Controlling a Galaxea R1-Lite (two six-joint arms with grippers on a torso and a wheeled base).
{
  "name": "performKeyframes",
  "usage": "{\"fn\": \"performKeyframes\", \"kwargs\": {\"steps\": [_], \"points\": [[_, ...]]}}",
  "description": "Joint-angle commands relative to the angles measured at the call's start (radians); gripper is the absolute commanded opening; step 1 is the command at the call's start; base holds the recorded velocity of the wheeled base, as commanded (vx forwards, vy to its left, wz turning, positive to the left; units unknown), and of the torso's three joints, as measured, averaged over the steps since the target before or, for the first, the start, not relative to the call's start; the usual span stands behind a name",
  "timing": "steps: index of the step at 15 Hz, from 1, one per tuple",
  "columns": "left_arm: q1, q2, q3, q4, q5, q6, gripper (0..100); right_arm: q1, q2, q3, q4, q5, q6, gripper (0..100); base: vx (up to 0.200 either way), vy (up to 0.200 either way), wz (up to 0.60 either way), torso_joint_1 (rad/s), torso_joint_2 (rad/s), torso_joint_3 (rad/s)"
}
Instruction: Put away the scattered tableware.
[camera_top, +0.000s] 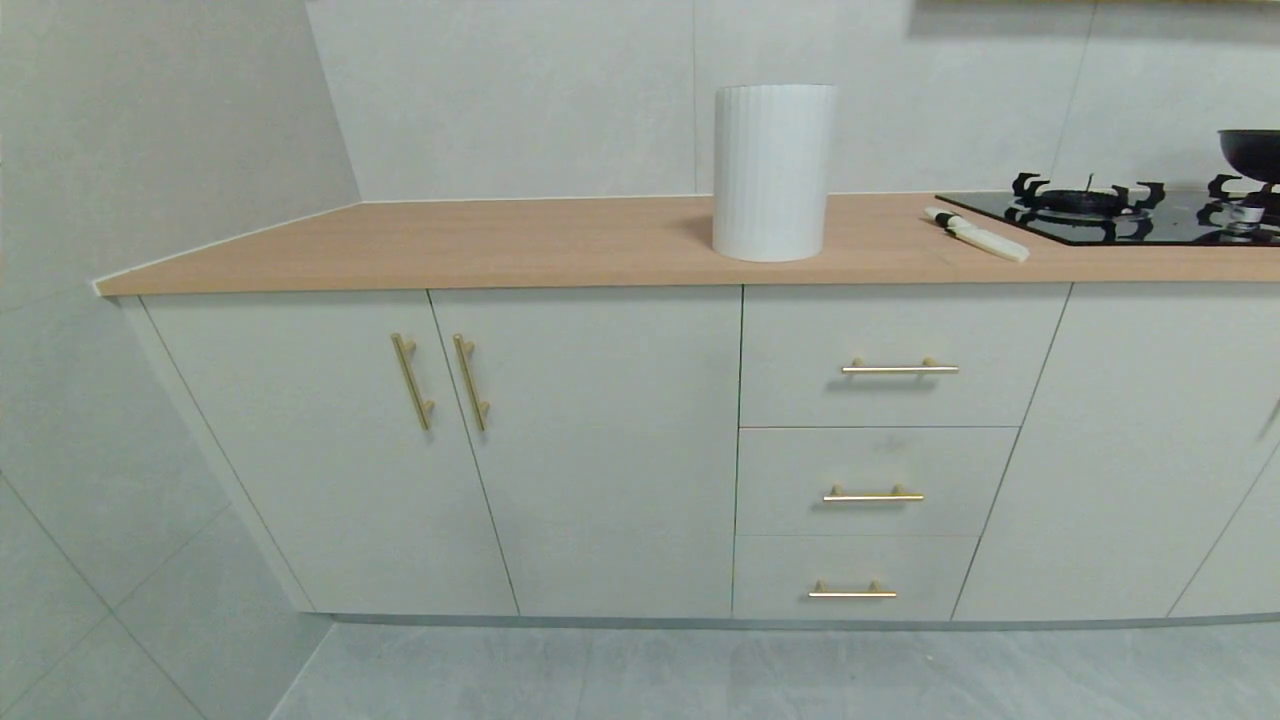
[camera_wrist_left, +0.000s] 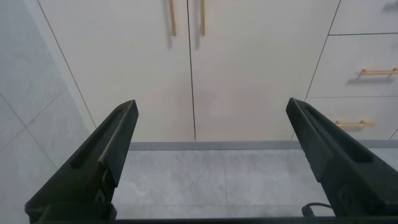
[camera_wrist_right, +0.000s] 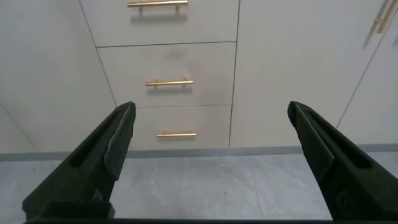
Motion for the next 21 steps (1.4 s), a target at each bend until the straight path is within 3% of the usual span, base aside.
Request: {"fn": "performKeyframes", "kwargs": {"steps": [1,11,21], "points": [[0.000,0.000,0.000,0.000,0.000,0.000,100,0.000,0.002,0.004,0.007,0.003,-0.010,100,0.000,0.000,0.00,0.000,0.00,0.000],[0.000,0.000,0.000,-0.001,0.000,0.006,100,0.000,0.002,0.006,0.002,0.019,-0.010,100,0.000,0.000,0.00,0.000,0.00,0.000],[-0.002,0.000,-0.001,0.000,0.000,0.003,100,0.000,0.002,0.006,0.002,0.019,-0.004,100,0.200,0.000,0.00,0.004,0.00,0.002]]}}
